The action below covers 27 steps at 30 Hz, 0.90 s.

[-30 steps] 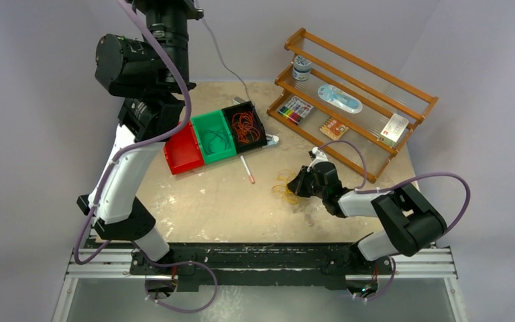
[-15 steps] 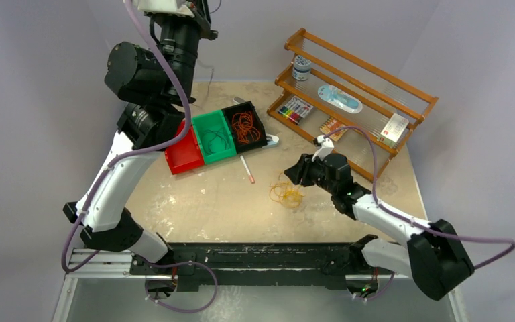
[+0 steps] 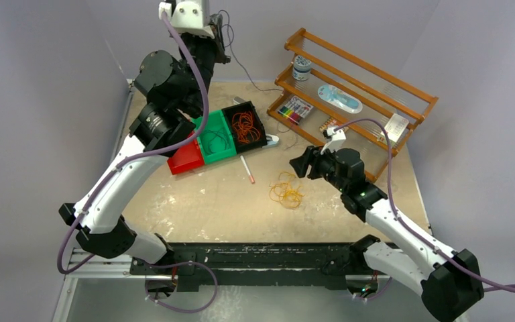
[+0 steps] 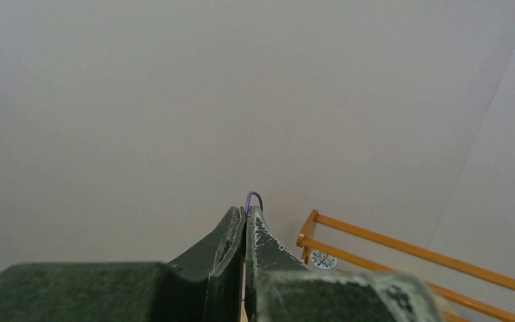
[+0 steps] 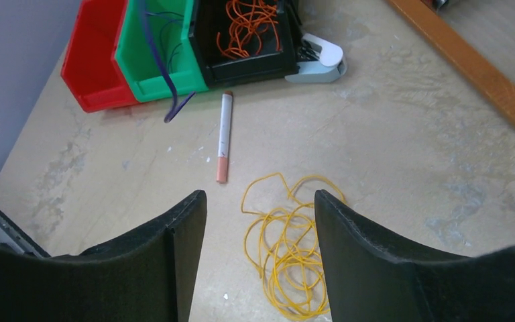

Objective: Untangle the cables

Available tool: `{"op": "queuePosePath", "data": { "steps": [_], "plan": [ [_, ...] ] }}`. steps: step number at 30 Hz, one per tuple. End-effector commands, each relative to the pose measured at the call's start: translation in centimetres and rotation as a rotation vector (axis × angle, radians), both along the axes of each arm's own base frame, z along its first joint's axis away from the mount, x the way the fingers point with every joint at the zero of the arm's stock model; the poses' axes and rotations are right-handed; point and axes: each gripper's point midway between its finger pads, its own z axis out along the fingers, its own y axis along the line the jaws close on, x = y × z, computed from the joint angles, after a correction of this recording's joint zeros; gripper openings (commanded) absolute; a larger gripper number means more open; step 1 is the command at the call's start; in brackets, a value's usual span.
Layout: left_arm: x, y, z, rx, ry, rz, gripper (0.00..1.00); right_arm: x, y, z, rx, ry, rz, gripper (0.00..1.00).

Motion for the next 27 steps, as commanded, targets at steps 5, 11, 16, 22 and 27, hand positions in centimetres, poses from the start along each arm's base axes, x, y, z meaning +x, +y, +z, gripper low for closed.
{"op": "queuePosePath", "data": {
  "steps": [5, 11, 16, 22, 27],
  "plan": [
    [-0.9, 0.8, 0.0, -0.067, 0.011, -0.021, 0.00, 1.5, 2.8, 9.9, 0.047, -0.470, 0.183, 0.73],
    [-0.9, 0.6, -0.7, -0.063, 0.033, -0.032, 0.00, 2.9, 7.1, 13.9, 0.106, -0.652, 0.363, 0.75],
    [-1.3, 1.3, -0.9, -0.067, 0.036, -0.019, 0.00, 3.6, 10.5, 16.4, 0.175, -0.773, 0.517, 0.77],
    [-1.6, 1.8, -1.0, -0.069, 0.040, -0.009, 0.00, 4.1, 13.4, 18.0, 0.200, -0.835, 0.637, 0.79],
    [-1.6, 1.6, -1.3, -0.073, 0.041, -0.020, 0.00, 5.5, 14.9, 17.8, 0.186, -0.814, 0.626, 0.64]
  ]
}}
